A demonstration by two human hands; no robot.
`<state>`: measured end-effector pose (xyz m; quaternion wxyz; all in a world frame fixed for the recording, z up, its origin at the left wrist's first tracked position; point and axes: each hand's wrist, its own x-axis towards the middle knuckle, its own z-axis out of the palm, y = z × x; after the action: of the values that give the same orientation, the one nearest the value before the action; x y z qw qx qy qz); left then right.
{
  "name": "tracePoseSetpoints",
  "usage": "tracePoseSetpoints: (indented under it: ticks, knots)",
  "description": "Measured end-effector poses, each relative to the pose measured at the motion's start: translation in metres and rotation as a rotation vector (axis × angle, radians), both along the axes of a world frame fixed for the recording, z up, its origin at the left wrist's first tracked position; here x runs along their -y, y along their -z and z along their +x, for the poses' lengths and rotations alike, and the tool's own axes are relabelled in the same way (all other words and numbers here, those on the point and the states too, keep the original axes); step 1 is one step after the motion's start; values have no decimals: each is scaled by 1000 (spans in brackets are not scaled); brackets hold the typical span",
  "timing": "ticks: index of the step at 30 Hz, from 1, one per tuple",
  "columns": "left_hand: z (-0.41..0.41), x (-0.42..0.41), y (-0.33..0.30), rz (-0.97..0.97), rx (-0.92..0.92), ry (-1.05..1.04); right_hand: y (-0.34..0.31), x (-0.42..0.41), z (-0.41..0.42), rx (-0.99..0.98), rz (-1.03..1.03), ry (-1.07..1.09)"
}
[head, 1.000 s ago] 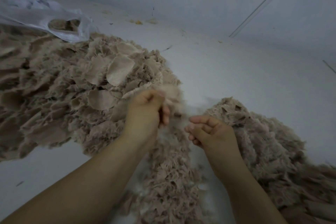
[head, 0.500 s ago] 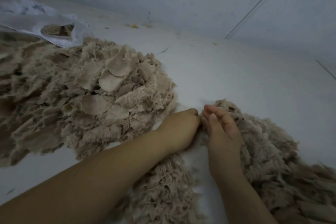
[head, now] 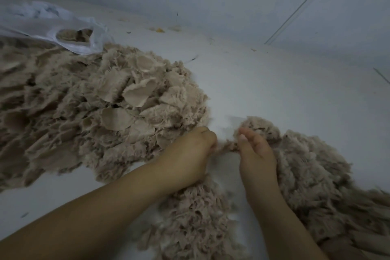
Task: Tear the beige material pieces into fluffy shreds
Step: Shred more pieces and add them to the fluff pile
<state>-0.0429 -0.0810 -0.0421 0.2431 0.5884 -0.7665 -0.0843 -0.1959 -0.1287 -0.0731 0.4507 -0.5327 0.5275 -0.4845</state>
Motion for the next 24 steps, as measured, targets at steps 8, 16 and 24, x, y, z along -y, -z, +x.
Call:
tracePoseSetpoints:
  ticks: [8, 16, 24]
  knots:
    - [8, -17, -15, -48, -294, -107, 0, -1, -1, -91, 0, -39]
    - [-8, -13, -11, -231, -226, -202, -14, -17, 4, 50, -112, -98]
    - [-12, -10, -3, -200, -339, -104, -15, -13, 5, 305, 117, -197]
